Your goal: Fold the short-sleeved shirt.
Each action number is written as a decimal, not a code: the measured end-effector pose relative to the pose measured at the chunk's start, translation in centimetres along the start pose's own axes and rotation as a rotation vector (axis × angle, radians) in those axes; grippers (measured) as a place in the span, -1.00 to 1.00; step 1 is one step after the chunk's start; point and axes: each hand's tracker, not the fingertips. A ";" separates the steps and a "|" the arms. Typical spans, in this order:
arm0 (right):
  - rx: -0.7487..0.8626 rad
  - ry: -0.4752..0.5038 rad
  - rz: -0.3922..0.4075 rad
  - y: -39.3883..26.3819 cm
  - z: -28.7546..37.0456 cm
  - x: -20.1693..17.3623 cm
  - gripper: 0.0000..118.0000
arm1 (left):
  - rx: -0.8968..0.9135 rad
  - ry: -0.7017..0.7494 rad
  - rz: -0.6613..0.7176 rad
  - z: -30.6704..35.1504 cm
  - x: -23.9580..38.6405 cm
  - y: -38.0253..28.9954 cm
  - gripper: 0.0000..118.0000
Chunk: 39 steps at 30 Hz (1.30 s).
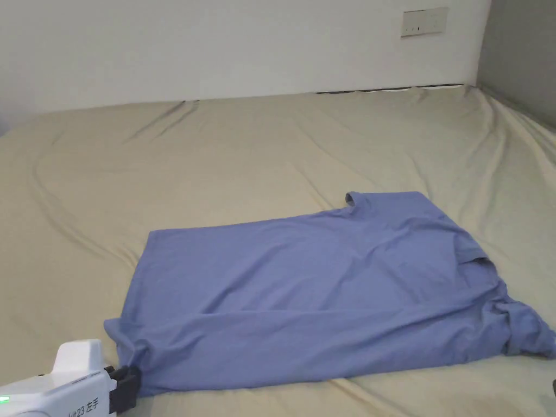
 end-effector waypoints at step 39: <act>0.070 0.012 0.060 2.5 1.7 3.2 -0.88 | 0.050 -0.121 0.139 9.0 -1.5 2.1 -0.87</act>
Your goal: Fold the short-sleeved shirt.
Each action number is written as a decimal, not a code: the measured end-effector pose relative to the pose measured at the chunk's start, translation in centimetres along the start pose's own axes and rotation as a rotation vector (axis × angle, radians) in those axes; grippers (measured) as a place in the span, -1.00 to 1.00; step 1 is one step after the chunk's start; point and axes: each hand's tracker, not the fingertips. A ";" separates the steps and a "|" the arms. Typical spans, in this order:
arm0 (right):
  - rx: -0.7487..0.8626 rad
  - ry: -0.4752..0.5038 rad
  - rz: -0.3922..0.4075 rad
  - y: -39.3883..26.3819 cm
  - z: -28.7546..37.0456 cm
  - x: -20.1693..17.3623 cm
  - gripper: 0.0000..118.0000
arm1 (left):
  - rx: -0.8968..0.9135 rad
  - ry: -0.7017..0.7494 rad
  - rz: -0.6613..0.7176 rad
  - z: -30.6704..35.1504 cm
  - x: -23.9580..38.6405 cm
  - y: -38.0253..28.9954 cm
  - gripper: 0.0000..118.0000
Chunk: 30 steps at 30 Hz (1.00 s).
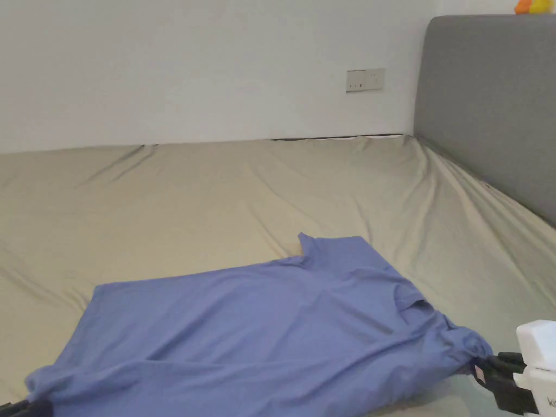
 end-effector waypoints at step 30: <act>0.144 -0.020 -0.142 5.4 1.3 -2.1 -0.91 | 0.086 0.033 -0.173 -1.1 2.7 4.1 -1.00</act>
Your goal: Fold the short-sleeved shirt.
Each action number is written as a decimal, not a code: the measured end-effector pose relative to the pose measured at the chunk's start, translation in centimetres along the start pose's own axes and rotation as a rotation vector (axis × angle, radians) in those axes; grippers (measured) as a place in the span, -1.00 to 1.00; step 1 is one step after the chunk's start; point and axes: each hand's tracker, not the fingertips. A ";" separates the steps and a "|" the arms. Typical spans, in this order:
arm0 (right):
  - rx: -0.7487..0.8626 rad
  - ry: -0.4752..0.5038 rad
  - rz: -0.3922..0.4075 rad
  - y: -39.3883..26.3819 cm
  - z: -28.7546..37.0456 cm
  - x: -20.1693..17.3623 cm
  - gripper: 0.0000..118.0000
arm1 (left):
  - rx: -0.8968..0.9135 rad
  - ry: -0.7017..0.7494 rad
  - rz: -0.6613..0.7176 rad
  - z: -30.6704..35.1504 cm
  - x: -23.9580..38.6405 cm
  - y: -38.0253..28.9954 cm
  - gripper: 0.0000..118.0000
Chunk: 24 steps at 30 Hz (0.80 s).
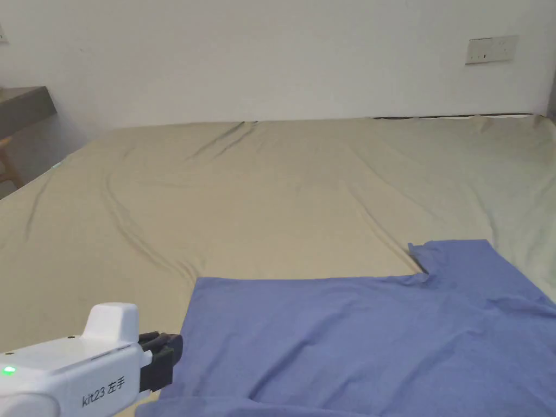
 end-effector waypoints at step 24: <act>-0.119 0.050 0.065 4.6 -12.7 1.5 -1.00 | -0.127 0.160 0.090 -24.4 -4.1 6.3 -0.97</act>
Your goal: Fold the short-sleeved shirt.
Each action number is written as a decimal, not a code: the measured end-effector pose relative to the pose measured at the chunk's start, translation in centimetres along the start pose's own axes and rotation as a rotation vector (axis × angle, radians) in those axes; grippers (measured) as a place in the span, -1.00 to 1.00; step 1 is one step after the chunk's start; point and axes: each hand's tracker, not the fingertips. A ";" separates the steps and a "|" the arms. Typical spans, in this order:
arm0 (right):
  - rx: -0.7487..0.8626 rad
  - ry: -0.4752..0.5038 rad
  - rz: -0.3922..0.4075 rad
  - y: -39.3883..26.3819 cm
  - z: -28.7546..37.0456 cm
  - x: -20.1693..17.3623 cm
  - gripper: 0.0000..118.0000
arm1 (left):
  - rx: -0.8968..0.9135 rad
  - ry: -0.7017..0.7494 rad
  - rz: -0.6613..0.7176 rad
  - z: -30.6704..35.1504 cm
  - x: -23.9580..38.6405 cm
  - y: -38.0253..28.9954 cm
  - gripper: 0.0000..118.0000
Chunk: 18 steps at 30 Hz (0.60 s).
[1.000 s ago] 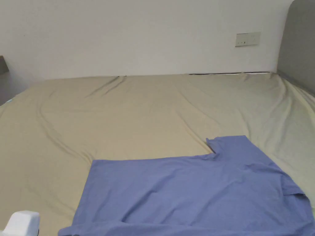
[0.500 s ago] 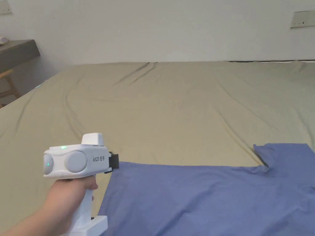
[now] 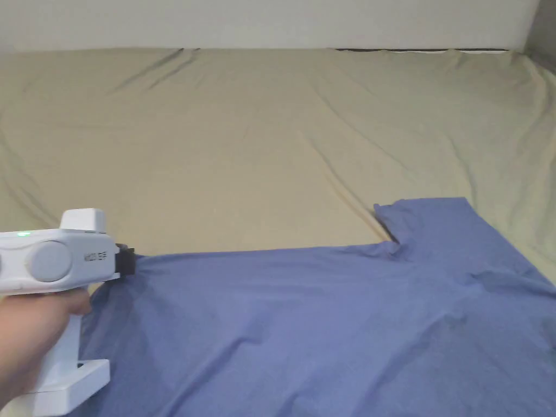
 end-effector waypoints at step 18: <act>-0.187 -0.141 -0.055 3.2 -18.3 5.5 -0.95 | 0.042 -0.084 -0.030 4.7 -0.8 -1.3 -0.97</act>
